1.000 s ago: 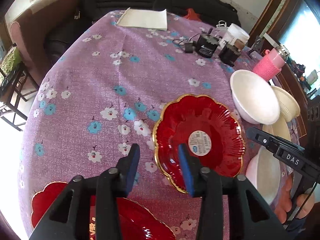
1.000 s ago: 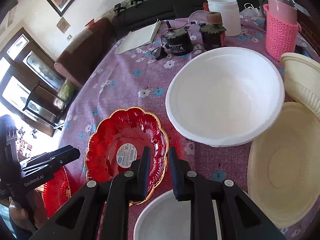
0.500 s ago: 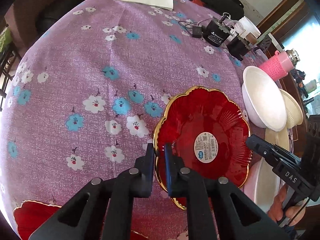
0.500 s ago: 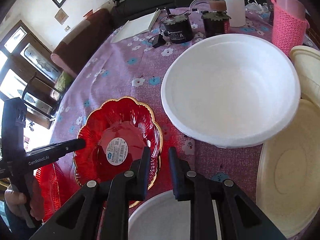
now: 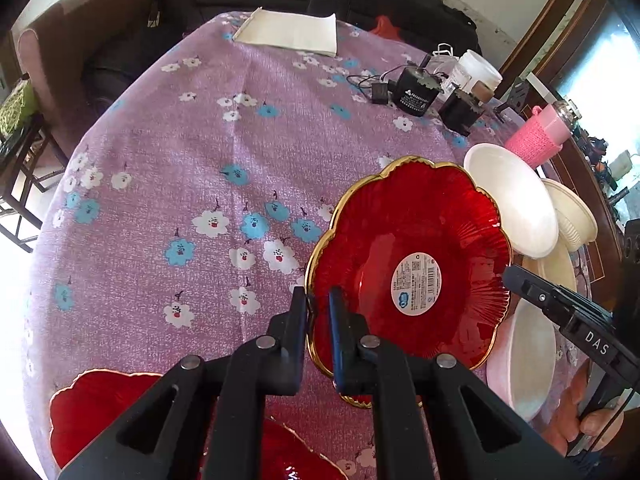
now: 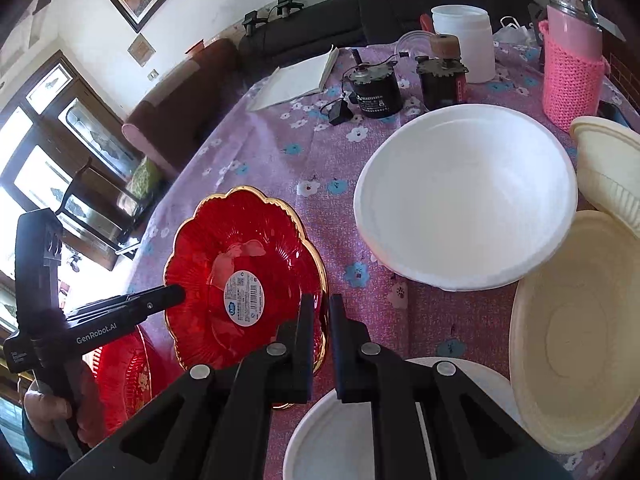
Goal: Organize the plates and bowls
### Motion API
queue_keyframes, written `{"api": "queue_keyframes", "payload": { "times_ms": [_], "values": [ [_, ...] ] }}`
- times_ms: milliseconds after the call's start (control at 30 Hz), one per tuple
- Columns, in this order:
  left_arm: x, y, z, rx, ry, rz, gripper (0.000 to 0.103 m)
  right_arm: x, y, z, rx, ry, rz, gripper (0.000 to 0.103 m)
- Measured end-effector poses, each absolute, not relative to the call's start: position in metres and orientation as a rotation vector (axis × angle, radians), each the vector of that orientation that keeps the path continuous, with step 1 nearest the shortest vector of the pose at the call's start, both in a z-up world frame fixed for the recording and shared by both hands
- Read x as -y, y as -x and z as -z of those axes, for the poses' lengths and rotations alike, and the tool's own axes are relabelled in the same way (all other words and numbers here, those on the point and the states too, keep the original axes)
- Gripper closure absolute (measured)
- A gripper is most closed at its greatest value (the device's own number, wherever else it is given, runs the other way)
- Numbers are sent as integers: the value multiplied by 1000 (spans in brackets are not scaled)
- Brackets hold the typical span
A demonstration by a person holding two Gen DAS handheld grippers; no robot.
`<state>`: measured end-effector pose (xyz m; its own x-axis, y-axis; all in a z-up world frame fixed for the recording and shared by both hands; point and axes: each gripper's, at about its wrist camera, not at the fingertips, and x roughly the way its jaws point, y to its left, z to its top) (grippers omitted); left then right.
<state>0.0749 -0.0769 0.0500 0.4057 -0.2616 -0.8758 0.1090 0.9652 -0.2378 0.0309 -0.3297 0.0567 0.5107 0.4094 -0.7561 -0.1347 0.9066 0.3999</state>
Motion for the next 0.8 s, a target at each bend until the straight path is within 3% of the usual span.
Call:
{"api": "queue_keyframes", "payload": {
  "times_ms": [500,800],
  "values": [
    [42,-27,-94,-1025,162,210,91,306,3,-96,-894,-331,-448,94],
    [-11,33,-93,-1007,197,117,83,252,31,-95,-911,-279,-564,94]
  ]
}}
